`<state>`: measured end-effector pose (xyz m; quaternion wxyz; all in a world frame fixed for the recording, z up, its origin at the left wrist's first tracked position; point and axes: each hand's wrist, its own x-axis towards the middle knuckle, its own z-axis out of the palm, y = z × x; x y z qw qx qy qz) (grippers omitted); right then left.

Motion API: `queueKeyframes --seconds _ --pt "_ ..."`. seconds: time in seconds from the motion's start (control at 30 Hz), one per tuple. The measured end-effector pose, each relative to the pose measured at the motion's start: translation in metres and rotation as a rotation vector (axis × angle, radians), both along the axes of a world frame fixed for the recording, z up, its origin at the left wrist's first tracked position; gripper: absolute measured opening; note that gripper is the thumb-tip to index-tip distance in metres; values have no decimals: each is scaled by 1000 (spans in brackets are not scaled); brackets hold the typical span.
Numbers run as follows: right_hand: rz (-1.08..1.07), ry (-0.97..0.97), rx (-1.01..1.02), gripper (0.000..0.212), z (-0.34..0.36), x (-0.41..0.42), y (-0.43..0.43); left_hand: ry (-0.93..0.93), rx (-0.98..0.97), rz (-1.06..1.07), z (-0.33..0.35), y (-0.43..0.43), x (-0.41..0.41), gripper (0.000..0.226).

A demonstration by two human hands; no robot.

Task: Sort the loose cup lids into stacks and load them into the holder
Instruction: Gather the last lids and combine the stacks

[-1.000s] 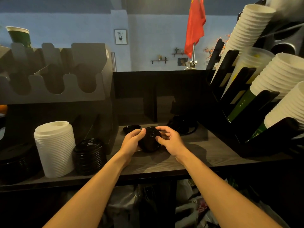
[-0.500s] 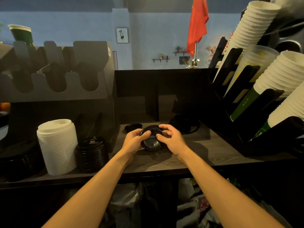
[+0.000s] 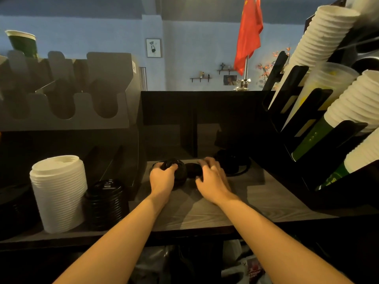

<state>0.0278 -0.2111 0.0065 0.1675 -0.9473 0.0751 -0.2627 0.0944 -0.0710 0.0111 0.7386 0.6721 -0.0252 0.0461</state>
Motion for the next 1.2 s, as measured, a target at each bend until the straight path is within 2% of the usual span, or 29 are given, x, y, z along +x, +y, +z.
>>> queueKeyframes --seconds 0.1,0.17,0.23,0.33,0.47,0.67,0.77,0.93,1.07,1.2 --pt "-22 209 -99 71 1 18 1 14 52 97 -4 -3 12 46" --pt "-24 360 -121 67 1 31 -1 -11 107 96 -7 -3 15 40" --pt "-21 412 -110 63 2 39 -2 -14 117 87 -9 -2 17 37" --pt "-52 360 -81 62 3 39 -2 14 117 89 -8 -2 16 36" --pt "-50 255 29 50 2 32 -1 23 75 61 -6 -1 12 37" --pt "-33 -16 138 76 0 20 -8 58 -51 58 -2 4 6 43" --pt "21 -85 185 91 0 16 -6 81 -119 73 1 5 4 47" --pt "49 -145 213 93 -1 16 -6 94 -207 46 3 5 3 50" --pt "-12 -175 239 88 -4 19 -12 34 -147 63 2 3 3 48" --pt "-97 -44 203 85 -6 21 -18 9 -139 69 -3 5 5 33"
